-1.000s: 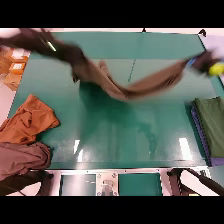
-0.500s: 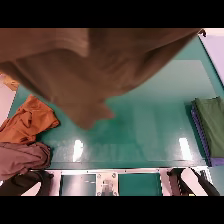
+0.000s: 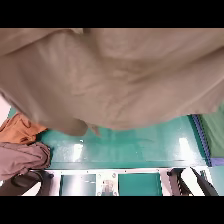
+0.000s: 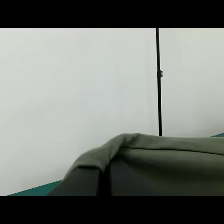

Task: Fold the shirts.

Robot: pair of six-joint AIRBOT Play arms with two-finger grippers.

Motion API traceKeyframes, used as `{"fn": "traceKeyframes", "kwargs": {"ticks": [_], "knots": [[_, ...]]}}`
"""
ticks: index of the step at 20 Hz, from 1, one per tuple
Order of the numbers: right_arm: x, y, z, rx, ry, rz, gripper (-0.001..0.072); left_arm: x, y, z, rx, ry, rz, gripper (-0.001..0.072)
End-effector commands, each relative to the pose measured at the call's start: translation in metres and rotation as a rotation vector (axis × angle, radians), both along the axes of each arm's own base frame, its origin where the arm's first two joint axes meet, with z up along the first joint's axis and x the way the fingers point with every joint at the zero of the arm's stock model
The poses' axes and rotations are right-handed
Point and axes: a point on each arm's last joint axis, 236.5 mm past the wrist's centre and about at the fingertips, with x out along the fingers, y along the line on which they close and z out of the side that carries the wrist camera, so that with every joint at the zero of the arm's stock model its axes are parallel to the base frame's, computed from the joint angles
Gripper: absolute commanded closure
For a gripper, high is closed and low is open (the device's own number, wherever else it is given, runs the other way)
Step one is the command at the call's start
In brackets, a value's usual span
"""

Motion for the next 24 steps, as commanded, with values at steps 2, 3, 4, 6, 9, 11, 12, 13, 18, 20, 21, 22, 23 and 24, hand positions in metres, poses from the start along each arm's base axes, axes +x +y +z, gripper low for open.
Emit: {"fn": "traceKeyframes", "kwargs": {"ticks": [2, 3, 4, 6, 9, 11, 12, 13, 18, 20, 21, 22, 23, 24], "knots": [[0.015, -0.015, -0.034, 0.057, 0.099, 0.000, 0.0697, 0.039, -0.008, -0.037, 0.053, 0.113, 0.011, 0.0682], [0.023, -0.022, -0.048, 0.091, 0.133, 0.003, 0.0697, 0.055, -0.013, -0.056, 0.067, 0.164, 0.010, 0.0682], [0.034, -0.030, -0.069, 0.136, 0.178, 0.014, 0.0697, 0.076, -0.019, -0.084, 0.088, 0.235, 0.008, 0.0682], [0.065, -0.045, -0.117, 0.211, 0.242, 0.036, 0.0697, 0.125, -0.034, -0.153, 0.139, 0.398, 0.001, 0.0682], [0.123, -0.066, -0.221, 0.341, 0.339, 0.008, 0.0697, 0.205, -0.058, -0.258, 0.220, 0.570, -0.011, 0.0682], [0.165, -0.075, -0.305, 0.405, 0.433, -0.044, 0.0697, 0.264, -0.074, -0.334, 0.274, 0.638, -0.019, 0.0682], [0.185, -0.076, -0.346, 0.407, 0.483, -0.069, 0.0697, 0.288, -0.080, -0.369, 0.291, 0.663, -0.021, 0.0682], [0.205, -0.075, -0.383, 0.393, 0.535, -0.081, 0.0697, 0.308, -0.085, -0.404, 0.298, 0.689, -0.019, 0.0682], [0.282, -0.063, -0.520, 0.394, 0.756, -0.055, 0.0697, 0.369, -0.057, -0.509, 0.132, 0.792, 0.043, 0.0681], [0.300, -0.055, -0.549, 0.409, 0.817, 0.001, 0.0683, 0.374, -0.050, -0.524, 0.014, 0.834, 0.039, 0.0679], [0.305, -0.050, -0.554, 0.412, 0.837, 0.039, 0.0571, 0.374, -0.046, -0.527, -0.009, 0.849, 0.042, 0.0535], [0.307, -0.047, -0.552, 0.412, 0.852, 0.081, 0.0440, 0.373, -0.042, -0.526, -0.021, 0.860, 0.045, 0.0205], [0.305, -0.051, -0.543, 0.403, 0.857, 0.111, 0.0417, 0.369, -0.036, -0.525, -0.018, 0.892, 0.044, 0.0085], [0.301, -0.059, -0.531, 0.374, 0.864, 0.142, 0.0417, 0.361, -0.028, -0.523, -0.009, 0.947, 0.039, 0.0085]]}}
